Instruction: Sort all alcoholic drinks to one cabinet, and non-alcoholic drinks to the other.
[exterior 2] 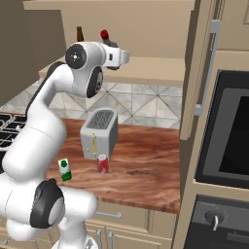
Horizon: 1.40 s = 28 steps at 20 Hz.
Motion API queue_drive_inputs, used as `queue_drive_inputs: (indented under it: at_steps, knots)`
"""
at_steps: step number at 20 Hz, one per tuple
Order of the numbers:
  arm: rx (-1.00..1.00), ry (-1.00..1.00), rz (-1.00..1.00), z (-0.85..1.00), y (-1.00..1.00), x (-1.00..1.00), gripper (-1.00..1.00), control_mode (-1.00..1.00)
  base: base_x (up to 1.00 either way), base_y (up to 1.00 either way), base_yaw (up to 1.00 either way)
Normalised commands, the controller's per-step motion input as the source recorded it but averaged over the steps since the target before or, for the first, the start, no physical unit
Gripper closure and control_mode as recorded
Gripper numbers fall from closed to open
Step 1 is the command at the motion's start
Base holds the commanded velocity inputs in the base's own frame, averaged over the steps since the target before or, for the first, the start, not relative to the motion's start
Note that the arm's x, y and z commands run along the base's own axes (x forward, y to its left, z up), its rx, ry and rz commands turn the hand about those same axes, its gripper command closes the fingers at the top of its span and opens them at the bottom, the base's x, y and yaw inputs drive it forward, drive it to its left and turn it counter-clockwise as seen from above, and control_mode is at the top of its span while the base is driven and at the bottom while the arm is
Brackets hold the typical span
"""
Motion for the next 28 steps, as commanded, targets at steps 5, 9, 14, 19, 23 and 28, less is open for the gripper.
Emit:
queue_drive_inputs:
  at_steps: [5, 9, 14, 19, 23, 28]
  knots:
    - [0.00, 0.02, 0.10, -0.27, 0.00, 0.77, 1.00, -1.00, 0.00, 0.00, 0.00]
    - [-0.01, 0.02, 0.07, -0.23, 0.03, 0.77, 1.00, -1.00, 0.00, 0.00, 0.00]
    - [-0.01, 0.04, 0.05, -0.20, 0.02, 0.58, 1.00, -1.00, 0.00, 0.00, 0.00]
    - [-0.04, 0.05, 0.04, -0.30, 0.01, 0.29, 1.00, -1.00, 0.00, 0.00, 0.00]
    - [-0.09, 0.06, 0.00, -0.38, 0.21, 0.13, 1.00, -1.00, 0.00, 0.00, 0.00]
    - [-0.10, 0.04, 0.00, -0.37, 0.34, 0.07, 1.00, -1.00, 0.00, 0.00, 0.00]
